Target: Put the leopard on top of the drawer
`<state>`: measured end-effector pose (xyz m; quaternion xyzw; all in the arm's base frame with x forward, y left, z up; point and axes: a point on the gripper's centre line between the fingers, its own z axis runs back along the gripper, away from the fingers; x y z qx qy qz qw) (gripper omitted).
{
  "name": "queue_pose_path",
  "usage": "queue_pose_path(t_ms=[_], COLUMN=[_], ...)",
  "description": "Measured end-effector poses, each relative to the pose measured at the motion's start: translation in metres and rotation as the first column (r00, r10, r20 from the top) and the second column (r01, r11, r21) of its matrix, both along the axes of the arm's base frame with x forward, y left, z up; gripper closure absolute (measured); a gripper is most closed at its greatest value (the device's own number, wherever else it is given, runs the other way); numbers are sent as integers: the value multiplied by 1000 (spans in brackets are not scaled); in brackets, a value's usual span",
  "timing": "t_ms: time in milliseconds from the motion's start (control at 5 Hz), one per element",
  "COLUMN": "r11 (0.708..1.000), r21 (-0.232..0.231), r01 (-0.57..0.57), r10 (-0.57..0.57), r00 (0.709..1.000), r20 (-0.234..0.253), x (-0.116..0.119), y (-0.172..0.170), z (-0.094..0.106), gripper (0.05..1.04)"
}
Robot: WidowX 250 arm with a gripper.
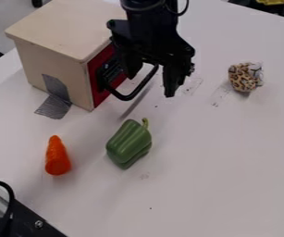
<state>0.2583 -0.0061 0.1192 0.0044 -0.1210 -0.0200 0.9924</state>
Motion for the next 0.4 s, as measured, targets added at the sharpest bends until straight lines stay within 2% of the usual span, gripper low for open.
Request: queue_pose_path(t_ms=[200, 400], r11=[1000, 999], r21=[0, 11], r01=[0, 42], r10=[0, -42], r00=[1000, 999], r20=[-20, -23], x=[-2, 28], y=[0, -11], z=[-5, -9], gripper=[84, 84])
